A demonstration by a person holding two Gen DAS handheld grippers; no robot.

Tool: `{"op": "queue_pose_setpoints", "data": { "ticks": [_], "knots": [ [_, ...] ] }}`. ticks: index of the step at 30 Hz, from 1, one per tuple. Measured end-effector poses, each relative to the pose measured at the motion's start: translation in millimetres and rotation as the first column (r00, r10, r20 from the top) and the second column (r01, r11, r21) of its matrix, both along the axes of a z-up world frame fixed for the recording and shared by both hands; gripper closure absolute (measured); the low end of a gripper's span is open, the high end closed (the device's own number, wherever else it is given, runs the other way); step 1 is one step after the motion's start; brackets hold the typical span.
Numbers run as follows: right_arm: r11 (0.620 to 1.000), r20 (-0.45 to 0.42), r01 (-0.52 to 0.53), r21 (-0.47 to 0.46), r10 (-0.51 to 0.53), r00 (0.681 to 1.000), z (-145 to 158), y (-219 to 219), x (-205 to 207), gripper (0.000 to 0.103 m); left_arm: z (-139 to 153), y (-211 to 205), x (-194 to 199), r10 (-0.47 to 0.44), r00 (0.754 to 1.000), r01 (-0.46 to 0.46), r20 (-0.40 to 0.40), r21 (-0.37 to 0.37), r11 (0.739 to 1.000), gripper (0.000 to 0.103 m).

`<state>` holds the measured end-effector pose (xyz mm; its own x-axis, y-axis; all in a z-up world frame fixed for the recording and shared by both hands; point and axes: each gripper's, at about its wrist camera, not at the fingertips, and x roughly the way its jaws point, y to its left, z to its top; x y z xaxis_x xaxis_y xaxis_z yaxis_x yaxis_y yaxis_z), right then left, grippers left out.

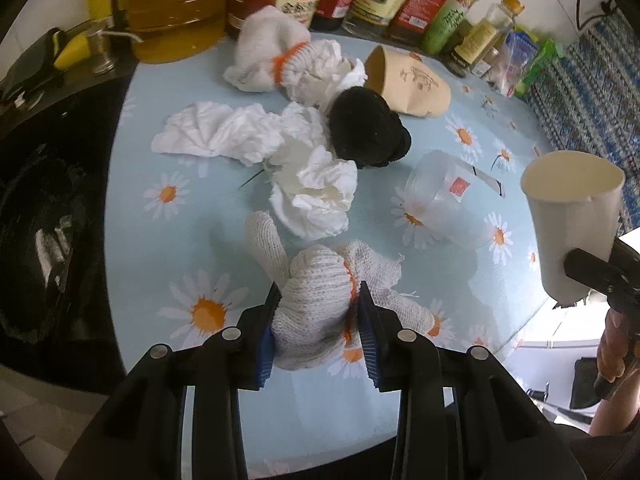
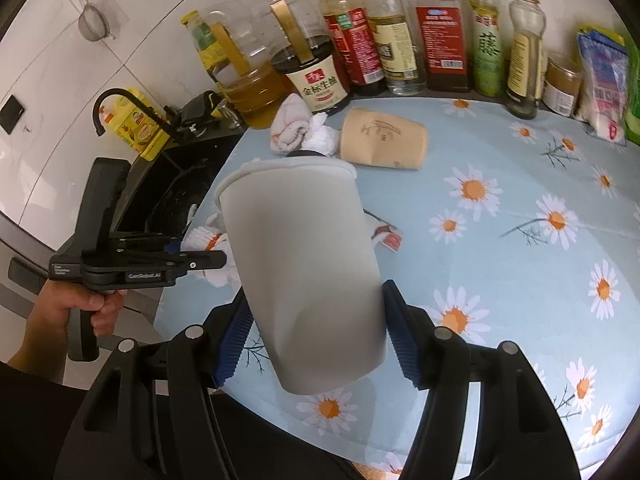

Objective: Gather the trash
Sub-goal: 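Grasp the white knit glove with the left tool while the right tool holds the cup, then carry the glove and paper cup over the bin in the sink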

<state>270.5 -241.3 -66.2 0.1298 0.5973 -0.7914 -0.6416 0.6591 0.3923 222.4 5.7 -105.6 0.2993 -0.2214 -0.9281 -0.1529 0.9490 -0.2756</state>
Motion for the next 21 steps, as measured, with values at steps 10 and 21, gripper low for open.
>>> {"op": "queue_pose_setpoints", "data": {
  "ticks": [10,21],
  "knots": [
    [0.997,-0.01,-0.077,0.008,0.077,0.997,-0.2,33.8,-4.9,0.04,15.0,21.9,-29.4,0.082,0.996,-0.082,0.016,-0.015,0.997,0.069],
    [0.987,-0.035,-0.155,0.035,0.156,0.987,-0.6,82.1,-14.6,0.04,31.6,62.8,-57.7,0.175,0.984,-0.175,0.029,0.002,0.984,0.069]
  ]
}}
